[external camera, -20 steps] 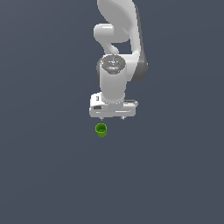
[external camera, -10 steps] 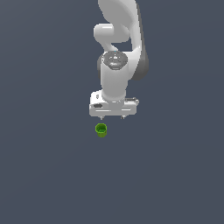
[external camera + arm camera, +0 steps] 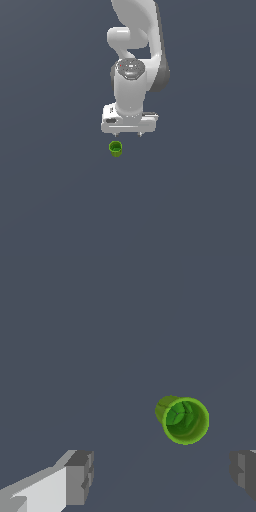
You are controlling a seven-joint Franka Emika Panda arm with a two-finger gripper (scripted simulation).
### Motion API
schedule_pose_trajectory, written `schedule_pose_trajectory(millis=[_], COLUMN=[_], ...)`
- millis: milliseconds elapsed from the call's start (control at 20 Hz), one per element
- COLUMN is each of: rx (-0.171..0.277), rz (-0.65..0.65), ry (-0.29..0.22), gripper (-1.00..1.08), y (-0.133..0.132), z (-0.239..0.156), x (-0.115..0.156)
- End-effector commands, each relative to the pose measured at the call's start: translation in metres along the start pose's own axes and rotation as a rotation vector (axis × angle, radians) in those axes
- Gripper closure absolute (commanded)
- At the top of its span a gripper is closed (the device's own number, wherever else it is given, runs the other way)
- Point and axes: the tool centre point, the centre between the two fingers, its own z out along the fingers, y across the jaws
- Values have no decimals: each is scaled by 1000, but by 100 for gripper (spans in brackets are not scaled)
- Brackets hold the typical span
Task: Pick up the object and move it to a goal position.
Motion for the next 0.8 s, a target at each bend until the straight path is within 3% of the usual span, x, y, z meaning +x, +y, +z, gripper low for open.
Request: schedule_pose_trajectory(millis=[0, 350, 750], rx=[2, 14, 27], rz=[30, 182, 452], ry=[1, 4, 11], gripper=[-92, -92, -92], y=[2, 15, 38], z=[3, 21, 50], x=[0, 0, -1])
